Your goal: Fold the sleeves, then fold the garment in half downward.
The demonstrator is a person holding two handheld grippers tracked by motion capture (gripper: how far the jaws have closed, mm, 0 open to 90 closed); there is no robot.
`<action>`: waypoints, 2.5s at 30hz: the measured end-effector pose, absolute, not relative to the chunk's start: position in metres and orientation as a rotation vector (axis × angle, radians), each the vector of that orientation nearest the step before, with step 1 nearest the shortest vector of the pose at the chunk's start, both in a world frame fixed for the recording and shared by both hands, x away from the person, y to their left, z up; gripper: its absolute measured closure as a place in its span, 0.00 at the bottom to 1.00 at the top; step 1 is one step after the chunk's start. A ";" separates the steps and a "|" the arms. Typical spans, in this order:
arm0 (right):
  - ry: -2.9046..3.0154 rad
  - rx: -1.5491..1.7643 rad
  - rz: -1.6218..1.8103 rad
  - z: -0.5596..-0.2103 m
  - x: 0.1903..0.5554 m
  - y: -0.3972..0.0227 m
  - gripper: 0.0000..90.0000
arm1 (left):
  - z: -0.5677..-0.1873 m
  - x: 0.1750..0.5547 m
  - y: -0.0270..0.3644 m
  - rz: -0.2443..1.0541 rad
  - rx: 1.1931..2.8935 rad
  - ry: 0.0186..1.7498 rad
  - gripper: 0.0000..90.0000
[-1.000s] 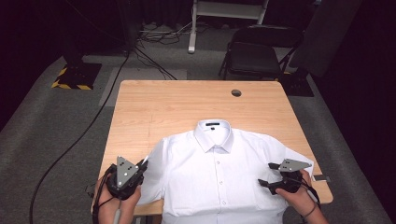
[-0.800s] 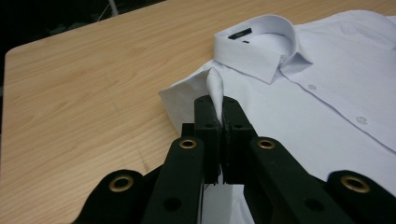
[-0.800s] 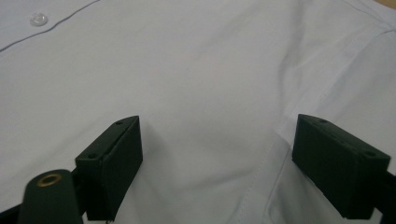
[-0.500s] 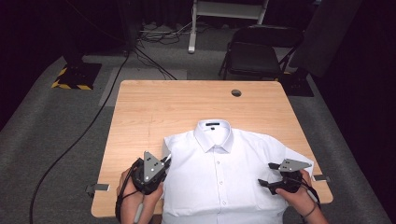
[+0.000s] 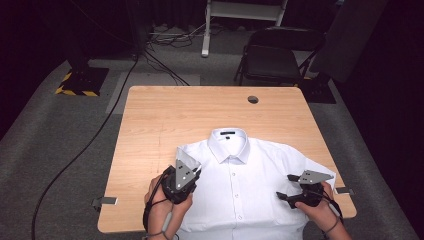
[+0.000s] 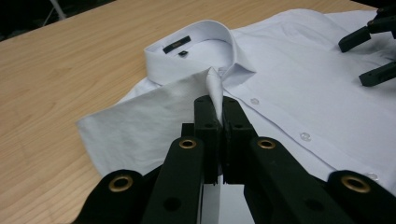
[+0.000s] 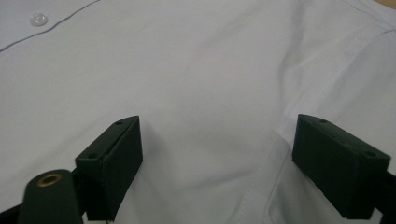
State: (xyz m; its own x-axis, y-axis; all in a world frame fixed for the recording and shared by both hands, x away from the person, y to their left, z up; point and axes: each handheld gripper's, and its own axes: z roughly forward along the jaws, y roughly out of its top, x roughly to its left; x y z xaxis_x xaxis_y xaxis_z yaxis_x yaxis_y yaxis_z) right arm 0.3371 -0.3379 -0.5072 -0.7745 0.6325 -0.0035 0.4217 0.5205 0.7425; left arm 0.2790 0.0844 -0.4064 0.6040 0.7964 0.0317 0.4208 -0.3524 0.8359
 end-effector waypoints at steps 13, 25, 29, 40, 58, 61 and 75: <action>2.490 0.886 1.105 -0.507 0.337 -0.338 0.18 | -0.424 0.291 0.043 0.405 2.023 0.887 0.90; 2.490 0.886 1.105 -0.507 0.337 -0.338 0.18 | -0.416 0.288 0.039 0.322 1.804 0.831 0.41; 2.491 0.886 1.105 -0.507 0.337 -0.338 0.18 | -0.409 0.286 0.055 0.431 1.742 0.859 0.37; 2.490 0.887 1.105 -0.507 0.337 -0.338 0.18 | -0.405 0.281 0.098 0.605 1.693 0.958 0.32; 2.490 0.887 1.105 -0.507 0.337 -0.338 0.18 | -0.441 0.270 0.144 0.679 1.758 1.145 0.31; 2.490 0.887 1.106 -0.507 0.337 -0.338 0.18 | -0.448 0.271 0.151 0.674 1.768 1.172 0.31; 2.490 0.886 1.105 -0.507 0.337 -0.338 0.18 | -0.477 0.283 0.179 0.671 1.806 1.297 0.30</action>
